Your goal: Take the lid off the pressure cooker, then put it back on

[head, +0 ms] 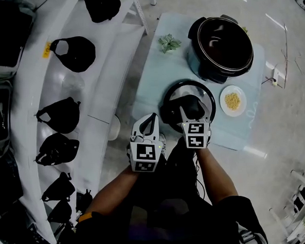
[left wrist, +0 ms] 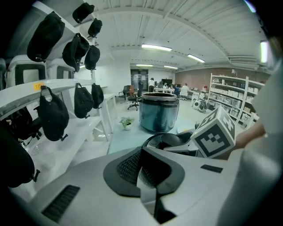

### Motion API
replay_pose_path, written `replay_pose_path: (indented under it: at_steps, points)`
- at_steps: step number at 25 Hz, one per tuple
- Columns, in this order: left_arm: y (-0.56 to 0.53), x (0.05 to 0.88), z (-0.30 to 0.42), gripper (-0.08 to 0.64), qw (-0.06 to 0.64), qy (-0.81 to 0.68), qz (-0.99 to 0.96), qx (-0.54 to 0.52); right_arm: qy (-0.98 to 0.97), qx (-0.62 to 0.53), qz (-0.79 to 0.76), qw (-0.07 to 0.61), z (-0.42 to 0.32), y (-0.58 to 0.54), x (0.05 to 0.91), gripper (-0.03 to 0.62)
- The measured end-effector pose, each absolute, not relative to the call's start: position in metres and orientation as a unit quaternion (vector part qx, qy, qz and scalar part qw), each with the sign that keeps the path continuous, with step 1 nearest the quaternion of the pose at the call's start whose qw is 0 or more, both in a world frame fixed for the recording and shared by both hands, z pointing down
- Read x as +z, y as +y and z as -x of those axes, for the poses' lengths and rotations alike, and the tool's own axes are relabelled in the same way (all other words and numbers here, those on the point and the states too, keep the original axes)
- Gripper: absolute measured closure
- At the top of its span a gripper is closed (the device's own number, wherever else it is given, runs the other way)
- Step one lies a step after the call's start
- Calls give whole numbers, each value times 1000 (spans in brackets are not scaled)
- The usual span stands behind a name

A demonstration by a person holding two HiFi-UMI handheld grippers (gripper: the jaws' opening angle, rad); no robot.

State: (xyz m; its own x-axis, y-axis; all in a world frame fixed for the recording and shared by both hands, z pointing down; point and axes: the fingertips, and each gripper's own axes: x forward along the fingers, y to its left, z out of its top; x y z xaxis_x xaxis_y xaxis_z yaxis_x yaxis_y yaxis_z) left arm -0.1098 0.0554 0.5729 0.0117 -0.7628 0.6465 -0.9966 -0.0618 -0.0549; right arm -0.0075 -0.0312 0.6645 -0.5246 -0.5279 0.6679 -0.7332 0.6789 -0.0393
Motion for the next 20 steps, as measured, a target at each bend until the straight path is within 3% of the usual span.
replay_pose_path:
  at_steps: [8,20]
  points:
    - [54,521,105,552,189,-650,-699,231,-867,162,-370,293,11,-13,594,298]
    - [47,429,96,552,148,-636,-741,156,-878,129,-380,261,-39,4,470,298]
